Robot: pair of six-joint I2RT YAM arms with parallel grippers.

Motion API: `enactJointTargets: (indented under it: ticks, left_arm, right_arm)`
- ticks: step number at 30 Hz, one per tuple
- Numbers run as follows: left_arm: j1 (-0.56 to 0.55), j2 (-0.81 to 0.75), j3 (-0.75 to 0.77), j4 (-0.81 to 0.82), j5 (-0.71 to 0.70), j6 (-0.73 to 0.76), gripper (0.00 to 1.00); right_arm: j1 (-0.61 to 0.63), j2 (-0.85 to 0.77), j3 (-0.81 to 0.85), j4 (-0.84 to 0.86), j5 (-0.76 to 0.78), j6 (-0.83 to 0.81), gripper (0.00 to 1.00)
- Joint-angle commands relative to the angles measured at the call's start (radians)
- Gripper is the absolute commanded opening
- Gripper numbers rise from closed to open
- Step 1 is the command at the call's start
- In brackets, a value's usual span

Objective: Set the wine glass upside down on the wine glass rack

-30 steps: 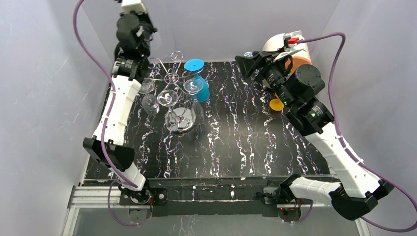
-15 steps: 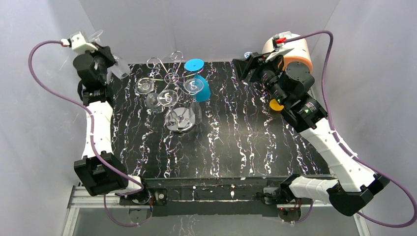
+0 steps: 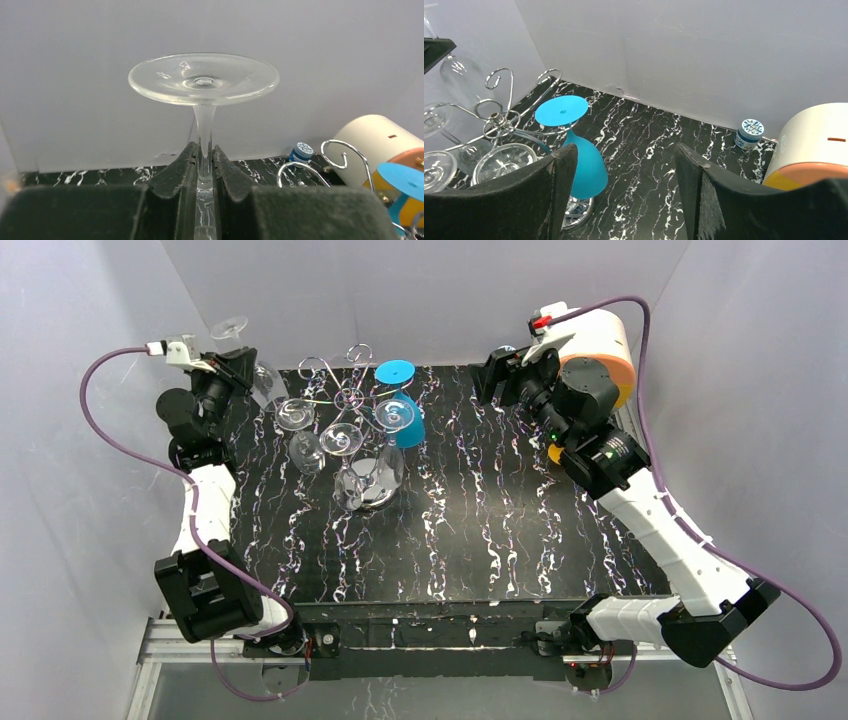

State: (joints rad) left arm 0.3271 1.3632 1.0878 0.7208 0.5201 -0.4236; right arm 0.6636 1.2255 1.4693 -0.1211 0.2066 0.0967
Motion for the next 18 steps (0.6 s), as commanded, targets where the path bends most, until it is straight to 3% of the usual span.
enactJointTargets:
  ticks: [1,7,18]
  left_arm:
    - [0.005,-0.033,-0.045,0.201,0.148,0.024,0.00]
    - [0.000,-0.065,-0.110,0.206,0.305,0.141,0.00]
    - [-0.027,-0.051,-0.129,0.206,0.495,0.220,0.00]
  right_arm:
    - [0.004,-0.017,0.048,0.033,0.008,-0.059,0.79]
    - [0.006,-0.035,0.008,0.052,0.012,-0.039,0.79]
    - [0.006,-0.058,-0.013,0.059,0.019,-0.037,0.79]
